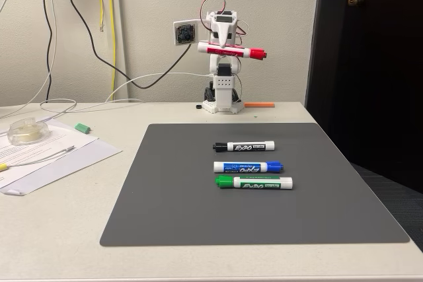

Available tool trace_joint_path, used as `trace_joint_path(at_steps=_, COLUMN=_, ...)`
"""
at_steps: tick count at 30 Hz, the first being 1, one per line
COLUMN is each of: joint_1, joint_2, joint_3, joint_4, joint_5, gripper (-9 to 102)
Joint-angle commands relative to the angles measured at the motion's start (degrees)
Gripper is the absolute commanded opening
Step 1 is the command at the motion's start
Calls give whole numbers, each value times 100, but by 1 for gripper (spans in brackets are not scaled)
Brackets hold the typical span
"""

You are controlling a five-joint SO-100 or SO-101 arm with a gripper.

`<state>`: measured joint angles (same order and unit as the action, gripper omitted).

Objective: Pick up the red marker.

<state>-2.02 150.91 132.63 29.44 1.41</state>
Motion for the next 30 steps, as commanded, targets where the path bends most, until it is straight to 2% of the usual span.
trace_joint_path(at_steps=1, joint_1=-35, joint_2=35, joint_3=-53, joint_4=-62, joint_5=62, gripper=1)
trace_joint_path(at_steps=30, joint_1=9, joint_2=53, joint_3=-53, joint_4=9, joint_5=105, gripper=1)
